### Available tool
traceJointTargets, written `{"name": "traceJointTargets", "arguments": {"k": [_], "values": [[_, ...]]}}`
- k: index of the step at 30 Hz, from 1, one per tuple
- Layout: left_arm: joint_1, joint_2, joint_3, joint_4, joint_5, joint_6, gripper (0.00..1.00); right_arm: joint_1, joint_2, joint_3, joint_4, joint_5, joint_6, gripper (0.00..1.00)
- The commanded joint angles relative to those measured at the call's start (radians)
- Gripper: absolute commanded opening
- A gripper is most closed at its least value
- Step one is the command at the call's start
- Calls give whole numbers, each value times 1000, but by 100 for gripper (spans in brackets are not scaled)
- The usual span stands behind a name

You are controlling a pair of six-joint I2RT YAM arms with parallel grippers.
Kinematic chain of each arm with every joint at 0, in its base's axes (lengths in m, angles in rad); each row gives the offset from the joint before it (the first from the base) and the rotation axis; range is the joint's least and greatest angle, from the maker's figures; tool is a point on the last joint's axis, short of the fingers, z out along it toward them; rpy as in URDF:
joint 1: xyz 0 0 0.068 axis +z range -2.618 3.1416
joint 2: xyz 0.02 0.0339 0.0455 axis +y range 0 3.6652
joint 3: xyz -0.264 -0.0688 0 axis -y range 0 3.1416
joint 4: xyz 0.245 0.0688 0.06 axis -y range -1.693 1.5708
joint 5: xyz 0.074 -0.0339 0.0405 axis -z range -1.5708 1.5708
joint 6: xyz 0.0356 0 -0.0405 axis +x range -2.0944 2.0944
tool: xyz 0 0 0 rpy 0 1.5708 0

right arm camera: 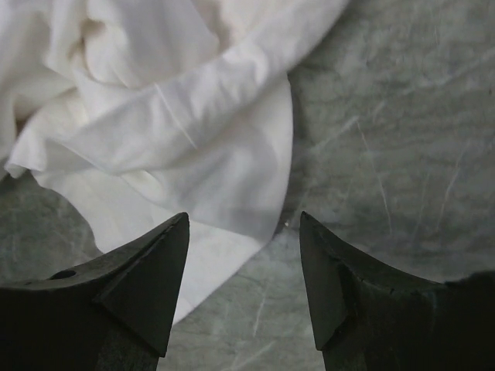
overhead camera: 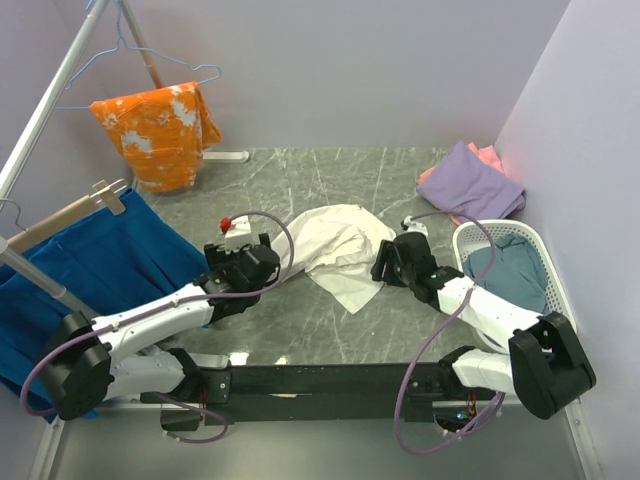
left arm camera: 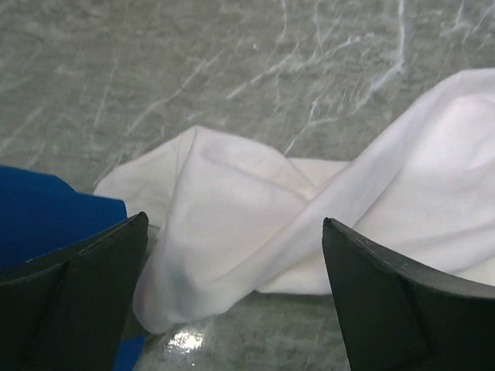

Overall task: Fold and stack the t-shirts
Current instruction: Flatten out the tshirt

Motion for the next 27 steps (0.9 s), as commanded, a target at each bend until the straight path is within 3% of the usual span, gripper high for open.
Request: {"name": "traceJointTargets", "arguments": {"k": [1, 6, 12, 15, 17, 18, 19, 21, 22, 23, 27], "values": [[-14, -42, -39, 15, 66, -93, 100, 29, -60, -23, -34, 58, 66, 66], [-16, -24, -70, 62, 140, -96, 99, 33, 5, -3, -38, 77, 87, 71], [-19, 99, -41, 99, 178, -96, 99, 48, 260, 151, -54, -3, 63, 69], [-17, 177, -13, 102, 167, -94, 100, 56, 381, 200, -24, -22, 63, 61], [-19, 223, -7, 119, 167, -79, 98, 62, 409, 221, -2, -20, 63, 30], [-16, 236, -5, 139, 164, -73, 93, 68, 409, 223, 5, -15, 61, 18], [-16, 246, -4, 150, 164, -65, 71, 72, 403, 224, 16, -15, 57, 0], [-14, 263, 12, 158, 163, -48, 36, 102, 347, 232, -5, 32, 38, 0], [-11, 263, 22, 138, 160, -47, 10, 114, 316, 237, -33, 53, 31, 0], [-11, 253, 35, 127, 158, -33, 1, 132, 281, 238, -50, 67, 22, 0], [-13, 147, 123, 40, 161, 24, 1, 158, -39, 241, -157, 132, -9, 0]]}}
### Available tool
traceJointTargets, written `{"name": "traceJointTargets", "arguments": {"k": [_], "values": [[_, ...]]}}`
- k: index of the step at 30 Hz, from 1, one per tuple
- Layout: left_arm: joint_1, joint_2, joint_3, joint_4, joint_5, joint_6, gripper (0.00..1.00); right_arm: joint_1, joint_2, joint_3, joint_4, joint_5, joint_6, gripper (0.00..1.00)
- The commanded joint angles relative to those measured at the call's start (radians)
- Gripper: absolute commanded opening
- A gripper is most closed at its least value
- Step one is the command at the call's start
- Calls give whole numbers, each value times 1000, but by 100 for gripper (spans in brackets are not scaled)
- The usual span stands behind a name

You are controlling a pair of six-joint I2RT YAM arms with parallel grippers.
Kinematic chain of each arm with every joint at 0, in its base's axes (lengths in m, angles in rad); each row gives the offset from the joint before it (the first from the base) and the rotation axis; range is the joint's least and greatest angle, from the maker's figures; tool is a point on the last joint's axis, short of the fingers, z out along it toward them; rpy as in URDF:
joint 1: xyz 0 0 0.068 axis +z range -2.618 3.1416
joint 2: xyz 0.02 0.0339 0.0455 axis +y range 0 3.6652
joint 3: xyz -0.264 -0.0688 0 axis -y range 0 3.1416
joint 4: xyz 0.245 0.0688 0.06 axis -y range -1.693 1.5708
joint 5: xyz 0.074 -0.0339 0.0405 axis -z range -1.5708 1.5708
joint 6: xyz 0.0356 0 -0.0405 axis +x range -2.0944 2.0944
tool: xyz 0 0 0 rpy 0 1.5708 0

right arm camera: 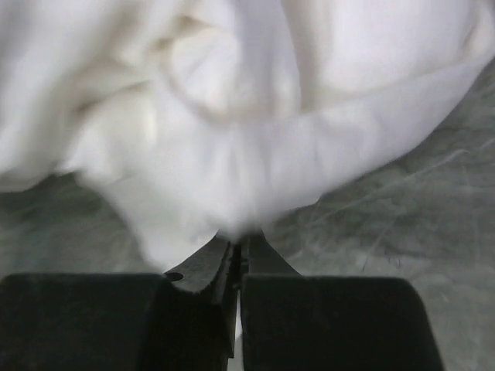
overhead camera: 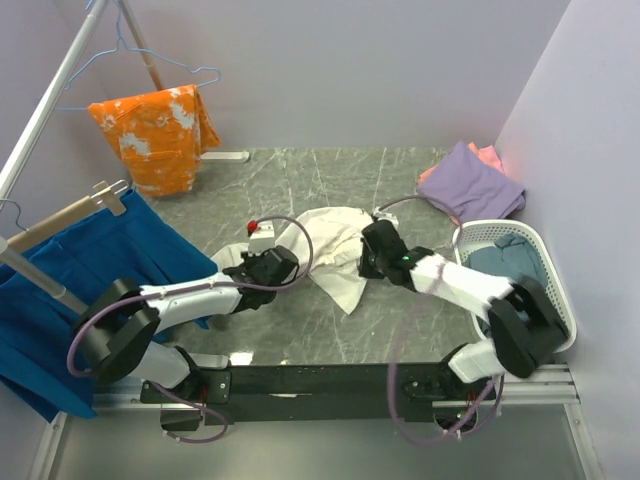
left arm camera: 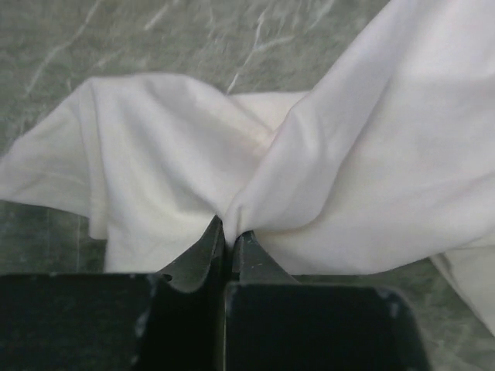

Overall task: Fold and stack the t-shirts
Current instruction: Flatten out the tshirt

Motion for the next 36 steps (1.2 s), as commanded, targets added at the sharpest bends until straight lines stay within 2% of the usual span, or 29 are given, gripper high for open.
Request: {"name": "traceJointTargets", "arguments": {"k": [1, 3, 6, 12, 15, 16, 19, 21, 22, 23, 25, 27, 32, 33, 34, 35, 36], "values": [[0, -147, 124, -58, 3, 73, 1, 30, -370, 40, -123, 97, -44, 0], [3, -260, 165, -116, 9, 110, 1, 36, -555, 49, -169, 119, -50, 0], [5, -405, 237, -208, 45, 137, 1, 36, -742, 100, -267, 128, -62, 0], [8, -572, 383, -399, 123, 121, 1, 39, -922, 242, -421, 98, -72, 0], [8, -600, 443, -489, 178, 99, 13, 38, -974, 278, -423, 49, -75, 0], [8, -603, 455, -510, 207, 99, 24, 38, -982, 293, -417, 30, -75, 0], [6, -592, 482, -578, 299, 79, 29, 39, -990, 324, -417, -23, -62, 0], [8, -594, 447, -569, 339, 79, 32, 38, -993, 315, -409, -37, -67, 0], [6, -595, 427, -540, 348, 79, 30, 38, -995, 305, -403, -36, -65, 0], [8, -592, 390, -523, 341, 73, 24, 38, -992, 295, -398, -37, -68, 0], [6, -575, 358, -497, 339, 64, 8, 38, -979, 253, -386, -63, -65, 0], [8, -555, 321, -435, 353, 70, 1, 38, -952, 210, -383, -74, -59, 0], [15, -425, 307, -359, 425, 90, 1, 38, -918, 144, -392, 16, -42, 0], [17, -408, 305, -346, 462, 96, 7, 38, -913, 135, -390, 15, -44, 0], [14, -385, 299, -323, 503, 120, 17, 38, -907, 133, -393, 19, -45, 0], [14, -379, 266, -285, 622, 130, 29, 38, -893, 133, -398, 22, -49, 0], [9, -377, 241, -209, 675, 140, 33, 38, -890, 130, -403, 32, -49, 0]]}}
